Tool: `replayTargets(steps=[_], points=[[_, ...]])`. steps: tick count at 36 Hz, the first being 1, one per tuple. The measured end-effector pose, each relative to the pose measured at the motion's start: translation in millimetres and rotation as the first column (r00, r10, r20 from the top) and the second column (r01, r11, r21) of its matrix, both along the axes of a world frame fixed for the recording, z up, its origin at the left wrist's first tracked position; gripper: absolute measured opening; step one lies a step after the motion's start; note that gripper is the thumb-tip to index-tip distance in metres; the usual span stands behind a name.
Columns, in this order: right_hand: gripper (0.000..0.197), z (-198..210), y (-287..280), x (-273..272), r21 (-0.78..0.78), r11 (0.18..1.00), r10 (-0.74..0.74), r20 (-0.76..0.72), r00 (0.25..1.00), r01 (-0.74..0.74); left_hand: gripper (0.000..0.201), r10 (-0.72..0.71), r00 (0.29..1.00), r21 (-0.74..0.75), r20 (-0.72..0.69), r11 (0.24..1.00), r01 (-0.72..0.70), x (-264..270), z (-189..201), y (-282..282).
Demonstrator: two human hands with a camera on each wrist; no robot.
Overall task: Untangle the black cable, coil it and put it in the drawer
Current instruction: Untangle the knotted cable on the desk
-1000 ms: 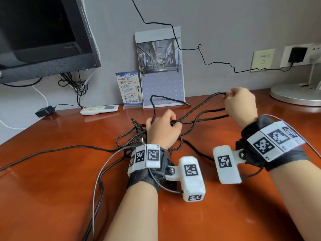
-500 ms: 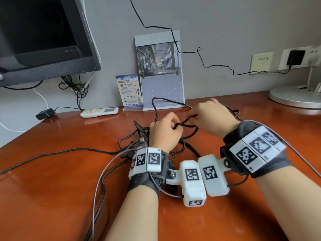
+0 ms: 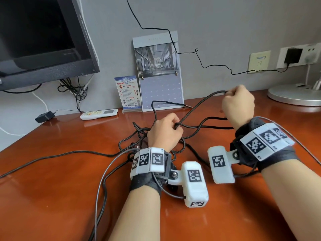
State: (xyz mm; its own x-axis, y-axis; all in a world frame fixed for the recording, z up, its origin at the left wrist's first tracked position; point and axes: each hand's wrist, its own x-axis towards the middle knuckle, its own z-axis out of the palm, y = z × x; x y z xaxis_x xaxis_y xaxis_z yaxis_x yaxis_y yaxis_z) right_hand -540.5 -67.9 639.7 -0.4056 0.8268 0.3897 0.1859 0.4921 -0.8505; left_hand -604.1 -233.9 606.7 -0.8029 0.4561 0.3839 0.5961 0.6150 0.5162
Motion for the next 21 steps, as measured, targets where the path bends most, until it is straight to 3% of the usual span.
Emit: replayTargets(steps=[4,7,9,11,13,15,21], points=[[0.027,-0.9,3.3,0.3,-0.040,0.999,0.008,-0.014,1.000,-0.008,0.008,-0.014,0.999,0.081,0.048,0.997,0.010,-0.4,-3.1,1.8],[0.052,-2.3,-5.7,-1.2,0.201,0.970,0.134,0.038,0.990,-0.139,0.008,0.025,0.999,0.107,0.032,0.994,-0.028,-2.0,-5.8,3.6],[0.064,0.9,-16.3,-4.7,0.400,0.869,0.265,0.119,0.957,-0.291,0.007,0.040,0.999,0.156,0.030,0.987,-0.045,-2.5,-6.7,3.9],[0.068,4.1,-23.9,-9.9,0.453,0.751,0.414,0.243,0.877,-0.480,0.008,0.033,0.999,0.196,0.029,0.980,-0.038,-2.1,-6.7,4.0],[0.066,2.3,-30.0,-15.0,0.400,0.676,0.479,0.400,0.781,-0.619,0.010,0.021,0.999,0.229,0.028,0.973,-0.027,-1.0,-5.5,3.8],[0.060,-4.2,-31.6,-19.9,0.342,0.670,0.465,0.499,0.732,-0.659,0.011,0.021,0.999,0.250,0.033,0.968,-0.028,0.6,-4.3,3.6],[0.029,-21.5,-19.7,-19.5,0.292,0.768,0.365,0.531,0.765,-0.570,0.015,0.022,1.000,0.081,0.022,0.996,-0.024,4.2,-0.7,4.8]])
